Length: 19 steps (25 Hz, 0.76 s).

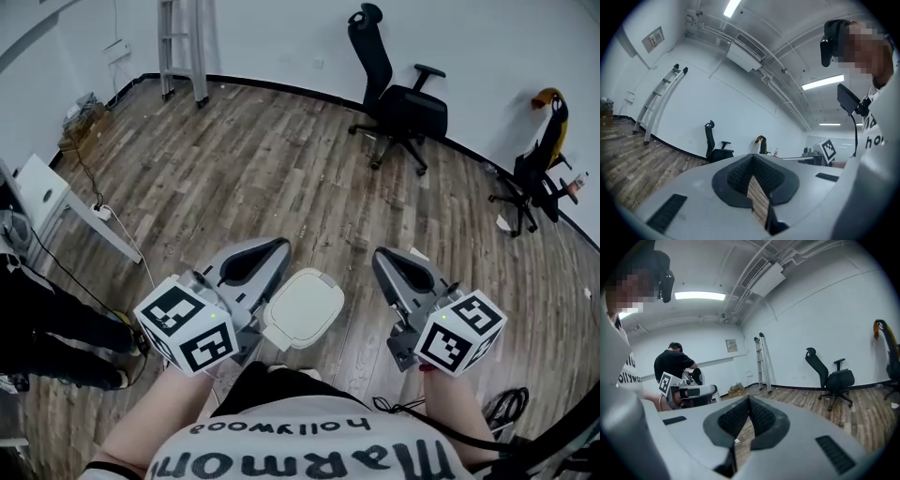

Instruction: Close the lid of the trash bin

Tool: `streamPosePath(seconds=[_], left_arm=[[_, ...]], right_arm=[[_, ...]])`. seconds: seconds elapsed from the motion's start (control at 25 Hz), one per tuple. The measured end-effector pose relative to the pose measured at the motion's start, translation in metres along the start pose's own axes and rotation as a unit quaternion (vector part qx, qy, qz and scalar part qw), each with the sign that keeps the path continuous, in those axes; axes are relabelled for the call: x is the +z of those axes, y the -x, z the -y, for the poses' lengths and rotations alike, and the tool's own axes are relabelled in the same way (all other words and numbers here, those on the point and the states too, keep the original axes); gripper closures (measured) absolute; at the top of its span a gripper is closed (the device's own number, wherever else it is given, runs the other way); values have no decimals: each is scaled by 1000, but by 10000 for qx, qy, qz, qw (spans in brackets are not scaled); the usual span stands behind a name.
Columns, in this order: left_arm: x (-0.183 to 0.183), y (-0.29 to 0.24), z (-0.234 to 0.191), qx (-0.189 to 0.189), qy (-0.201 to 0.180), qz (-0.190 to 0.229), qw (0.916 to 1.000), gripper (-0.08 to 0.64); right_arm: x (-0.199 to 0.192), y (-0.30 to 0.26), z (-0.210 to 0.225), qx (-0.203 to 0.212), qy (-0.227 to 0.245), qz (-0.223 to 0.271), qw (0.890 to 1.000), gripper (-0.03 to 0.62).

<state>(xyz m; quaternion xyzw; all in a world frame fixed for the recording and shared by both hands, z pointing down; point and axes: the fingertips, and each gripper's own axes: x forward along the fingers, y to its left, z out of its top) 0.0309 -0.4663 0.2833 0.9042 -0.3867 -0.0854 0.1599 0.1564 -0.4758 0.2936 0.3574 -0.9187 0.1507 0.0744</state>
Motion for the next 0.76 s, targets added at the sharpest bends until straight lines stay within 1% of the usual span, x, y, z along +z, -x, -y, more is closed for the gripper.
streamPosePath(seconds=[0.12,0.24,0.48,0.76], left_arm=[[-2,-1,2,22,64,-35,10000,552],[-3,1,3,60,15,-83,9999,552],[1,4,-8,258,-24,12,9997,552],[-3,-3,-10,337,-73,-18,9994,552]], right_arm=[[-1,3,4,-30,-60,-34,10000,583],[-2,6,8,-65,-85,-40,9999,583],[-7,4,15,-129,176,-124,9997,583],[-7,1,26,-101,138,-84,9998,582]])
